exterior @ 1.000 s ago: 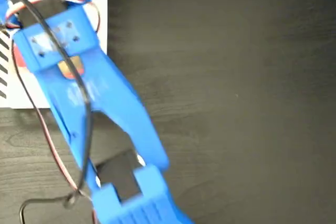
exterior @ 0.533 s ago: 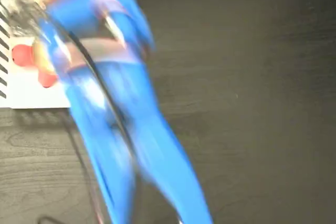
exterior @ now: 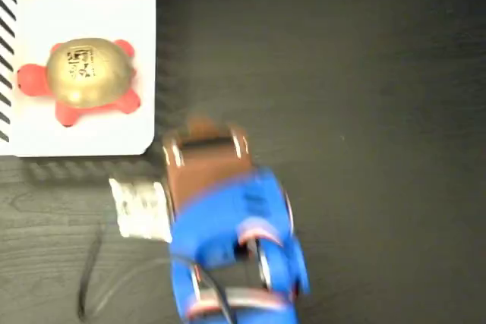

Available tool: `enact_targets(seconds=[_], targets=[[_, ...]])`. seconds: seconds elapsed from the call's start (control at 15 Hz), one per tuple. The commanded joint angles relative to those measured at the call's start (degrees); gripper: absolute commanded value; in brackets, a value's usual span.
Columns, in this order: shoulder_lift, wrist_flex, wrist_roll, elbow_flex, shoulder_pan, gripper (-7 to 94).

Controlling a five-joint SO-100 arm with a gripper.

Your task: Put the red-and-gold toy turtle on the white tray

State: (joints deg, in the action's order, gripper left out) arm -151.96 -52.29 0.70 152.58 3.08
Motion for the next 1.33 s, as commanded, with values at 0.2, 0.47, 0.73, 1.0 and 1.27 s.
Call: enact_targets(seconds=[0.2, 0.47, 0.73, 1.0, 1.27], targets=[[-21.71, -13.54, 1.93, 11.34, 0.62, 0], [-28.39, -18.72, 2.11, 13.45, 0.09, 0], [-32.43, -20.74, 2.02, 14.15, -0.26, 0], [-34.28, -21.09, 2.55, 14.59, -2.11, 0], [-34.28, -21.09, -0.44, 14.68, 0.79, 0]])
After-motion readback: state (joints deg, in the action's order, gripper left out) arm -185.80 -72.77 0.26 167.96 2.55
